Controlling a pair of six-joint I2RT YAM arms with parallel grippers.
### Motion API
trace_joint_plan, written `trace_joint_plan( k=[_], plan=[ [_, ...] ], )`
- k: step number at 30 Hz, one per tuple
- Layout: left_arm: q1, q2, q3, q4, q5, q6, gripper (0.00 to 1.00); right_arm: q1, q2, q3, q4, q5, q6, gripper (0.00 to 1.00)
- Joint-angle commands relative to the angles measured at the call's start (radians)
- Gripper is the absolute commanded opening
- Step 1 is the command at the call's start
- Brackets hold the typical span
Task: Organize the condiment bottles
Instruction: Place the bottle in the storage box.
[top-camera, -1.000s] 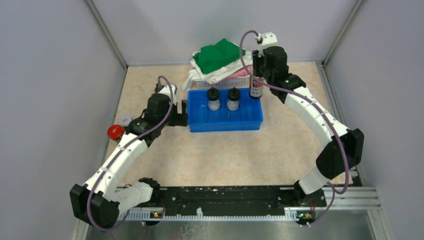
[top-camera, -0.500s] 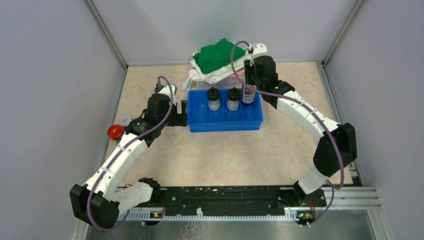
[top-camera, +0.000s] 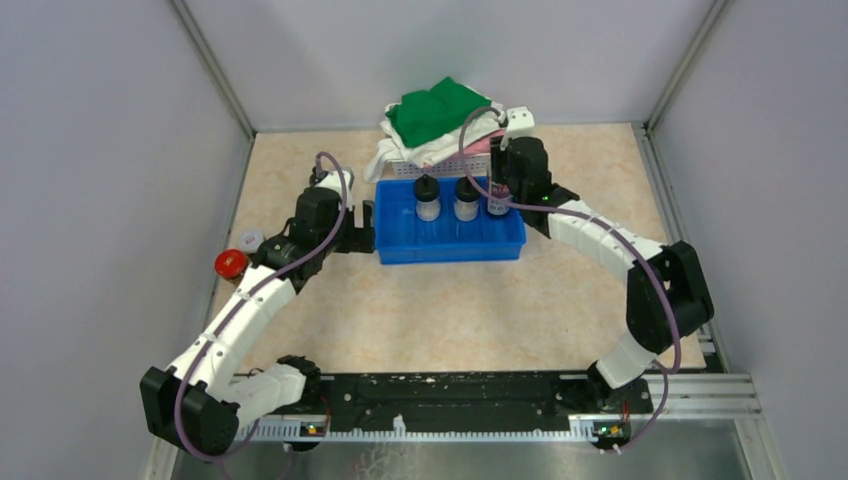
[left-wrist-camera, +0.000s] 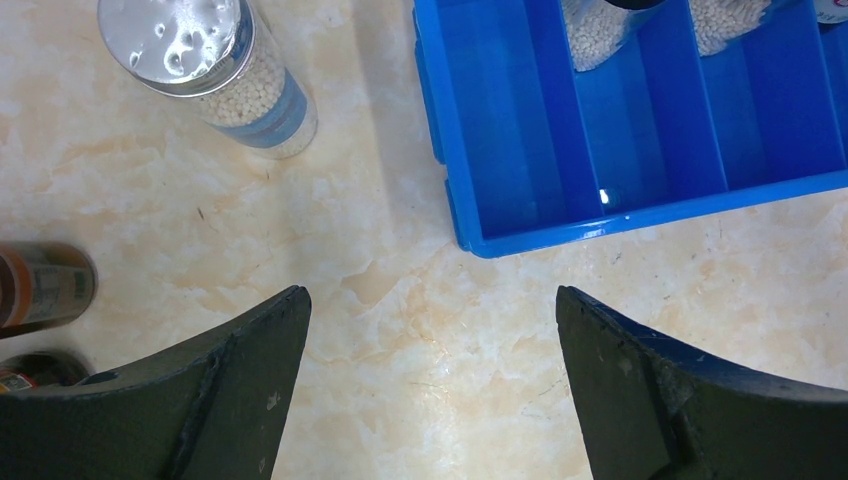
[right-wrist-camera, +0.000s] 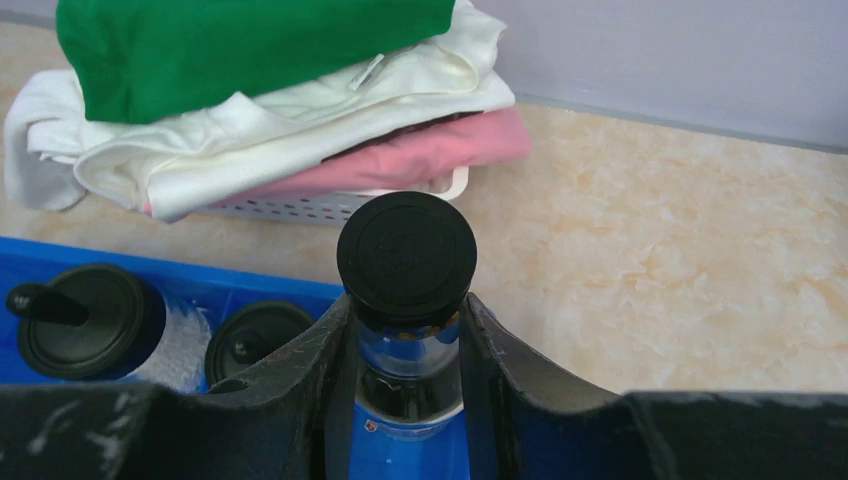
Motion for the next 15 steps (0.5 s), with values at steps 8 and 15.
trace_joint_plan(
  k=[8,15],
  plan=[
    [0.004,0.017,0.020,0.024,-0.003,0.010,0.98,0.049,-0.030,-0.137,0.374,0.087,-0.007,0.00],
    [0.003,0.021,0.017,0.030,0.007,0.004,0.98,0.050,-0.028,-0.104,0.327,0.086,-0.019,0.01]
  ],
)
